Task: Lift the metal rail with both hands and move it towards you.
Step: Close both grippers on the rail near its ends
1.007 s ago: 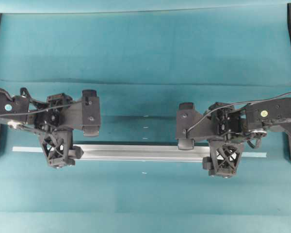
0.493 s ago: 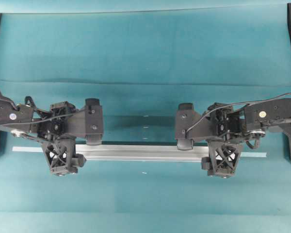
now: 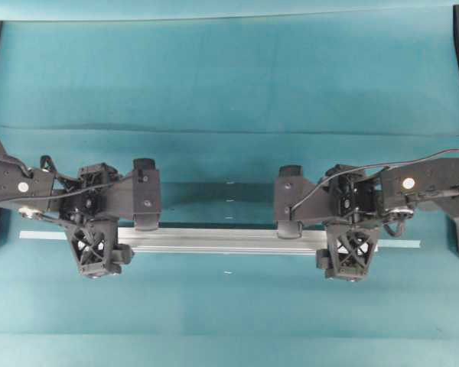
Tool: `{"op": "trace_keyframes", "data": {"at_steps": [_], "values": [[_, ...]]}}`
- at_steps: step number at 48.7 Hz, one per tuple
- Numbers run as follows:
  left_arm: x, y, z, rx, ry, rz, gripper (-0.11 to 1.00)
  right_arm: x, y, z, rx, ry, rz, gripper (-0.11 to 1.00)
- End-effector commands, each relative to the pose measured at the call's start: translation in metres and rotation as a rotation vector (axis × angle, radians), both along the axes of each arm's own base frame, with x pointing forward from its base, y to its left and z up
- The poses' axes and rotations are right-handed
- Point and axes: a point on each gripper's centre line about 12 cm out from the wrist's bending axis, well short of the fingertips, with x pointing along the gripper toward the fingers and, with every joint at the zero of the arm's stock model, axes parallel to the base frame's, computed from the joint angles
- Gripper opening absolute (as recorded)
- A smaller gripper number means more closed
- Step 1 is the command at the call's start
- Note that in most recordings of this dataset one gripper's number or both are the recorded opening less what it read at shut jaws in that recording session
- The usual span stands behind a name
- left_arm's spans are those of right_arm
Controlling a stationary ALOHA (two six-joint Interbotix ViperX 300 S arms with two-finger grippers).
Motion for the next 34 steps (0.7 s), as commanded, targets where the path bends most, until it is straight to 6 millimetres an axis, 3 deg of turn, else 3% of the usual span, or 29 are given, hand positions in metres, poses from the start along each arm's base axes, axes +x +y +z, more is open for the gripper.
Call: {"op": "trace_keyframes", "data": {"at_steps": [1,17,34], "values": [[-0.001,-0.001,-0.004,-0.003,-0.018,0.001,0.97,0.001,0.001,-0.008,-0.001,0.003,0.003,1.0],[0.001,-0.001,-0.021,-0.006,-0.027,0.001,0.97,-0.004,0.007,-0.029,-0.003,0.011,0.011,1.0],[0.005,-0.002,-0.026,-0.007,-0.032,0.001,0.97,-0.006,0.006,-0.036,-0.004,0.005,0.006,1.0]]}}
